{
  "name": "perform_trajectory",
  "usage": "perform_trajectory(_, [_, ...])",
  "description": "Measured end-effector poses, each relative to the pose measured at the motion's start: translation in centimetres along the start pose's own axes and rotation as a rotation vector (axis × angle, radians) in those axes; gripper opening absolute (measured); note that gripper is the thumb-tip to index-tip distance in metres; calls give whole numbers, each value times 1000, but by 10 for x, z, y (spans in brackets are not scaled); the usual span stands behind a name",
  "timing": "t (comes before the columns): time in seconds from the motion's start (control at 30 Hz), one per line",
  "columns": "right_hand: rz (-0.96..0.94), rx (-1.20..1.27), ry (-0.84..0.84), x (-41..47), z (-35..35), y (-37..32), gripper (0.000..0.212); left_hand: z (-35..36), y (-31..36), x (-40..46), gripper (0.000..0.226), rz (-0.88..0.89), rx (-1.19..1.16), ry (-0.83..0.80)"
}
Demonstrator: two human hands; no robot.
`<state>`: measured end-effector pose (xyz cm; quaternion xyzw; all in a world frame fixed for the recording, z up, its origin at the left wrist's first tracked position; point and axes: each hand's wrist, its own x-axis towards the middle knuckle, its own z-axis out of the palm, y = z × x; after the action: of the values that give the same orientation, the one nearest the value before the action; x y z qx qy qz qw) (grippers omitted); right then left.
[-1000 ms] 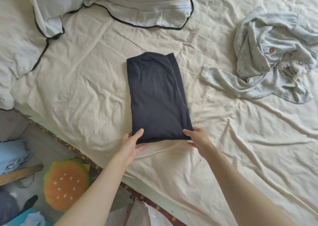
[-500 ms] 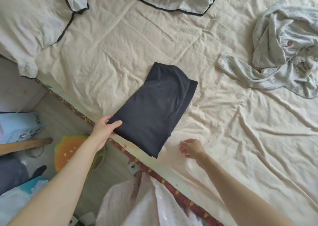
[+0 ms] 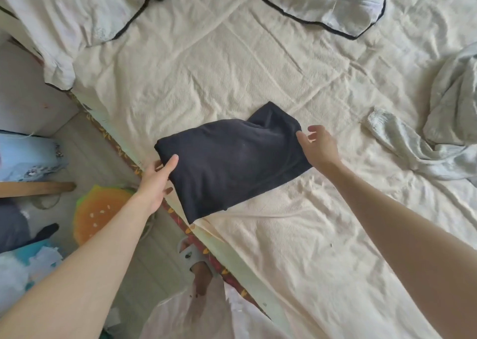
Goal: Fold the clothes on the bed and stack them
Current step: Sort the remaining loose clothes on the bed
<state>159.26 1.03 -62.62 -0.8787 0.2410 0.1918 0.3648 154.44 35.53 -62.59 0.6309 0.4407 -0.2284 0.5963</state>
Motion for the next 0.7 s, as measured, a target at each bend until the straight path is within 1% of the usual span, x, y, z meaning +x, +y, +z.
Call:
perform_trajectory(0.1, [2,-25,-109,25,10,-13,56,6,-16,2,55,-19,-17,39])
perform_trajectory(0.17, [60,41,-193,38,17,-17,53,8,-21,4,48,3,-22,67])
perform_trajectory(0.27, [189,144,-247,48,24,-21,50,7,-25,6,37,68,18,117])
perform_trajectory(0.4, [333,333,-326,40,24,-19,26,-3,-26,6,30,98,70,140])
perform_trajectory(0.47, [364,436,-325,25,24,-13,23,-11,-26,2,29,101,58,144])
perform_trajectory(0.53, [296,395,-264,9,29,-2,29,-15,-26,-1,26,107,63,160])
perform_trajectory(0.6, [225,338,-164,-6,34,9,26,-18,-26,-2,24,105,92,165])
perform_trajectory(0.63, [220,359,-140,-9,35,13,24,-19,-23,-1,24,110,114,154])
perform_trajectory(0.7, [270,422,-193,-5,33,13,17,-21,-15,2,31,111,197,100])
